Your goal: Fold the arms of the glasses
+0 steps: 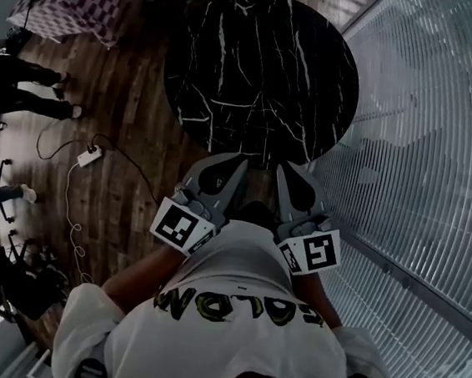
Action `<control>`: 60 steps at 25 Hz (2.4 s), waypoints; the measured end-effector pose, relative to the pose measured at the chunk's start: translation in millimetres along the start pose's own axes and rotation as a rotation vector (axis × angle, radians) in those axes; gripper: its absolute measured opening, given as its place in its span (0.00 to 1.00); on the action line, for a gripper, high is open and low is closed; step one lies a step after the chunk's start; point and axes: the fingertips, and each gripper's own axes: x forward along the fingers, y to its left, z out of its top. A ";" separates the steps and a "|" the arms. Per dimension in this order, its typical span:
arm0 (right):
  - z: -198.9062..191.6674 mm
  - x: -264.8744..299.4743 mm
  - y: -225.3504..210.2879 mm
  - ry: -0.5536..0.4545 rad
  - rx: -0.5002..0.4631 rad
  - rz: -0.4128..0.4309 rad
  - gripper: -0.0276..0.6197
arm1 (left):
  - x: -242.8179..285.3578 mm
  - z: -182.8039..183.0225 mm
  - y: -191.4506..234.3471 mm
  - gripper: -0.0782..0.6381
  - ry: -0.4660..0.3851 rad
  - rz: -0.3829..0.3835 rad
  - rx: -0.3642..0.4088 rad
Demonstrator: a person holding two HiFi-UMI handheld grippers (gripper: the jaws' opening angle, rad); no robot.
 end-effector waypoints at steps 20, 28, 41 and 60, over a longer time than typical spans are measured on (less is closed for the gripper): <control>-31.6 7.1 -81.7 0.088 0.016 -0.039 0.05 | 61.7 -39.9 17.4 0.11 0.116 0.028 -0.040; -88.3 33.6 -121.6 0.165 0.005 -0.043 0.05 | 87.2 -91.3 62.4 0.11 0.184 0.074 -0.043; -186.1 83.2 -166.3 0.271 -0.042 -0.036 0.05 | 111.2 -204.5 130.9 0.11 0.342 0.142 -0.106; -304.9 128.0 -221.0 0.433 0.089 -0.059 0.12 | 134.8 -312.2 175.3 0.15 0.521 0.146 -0.179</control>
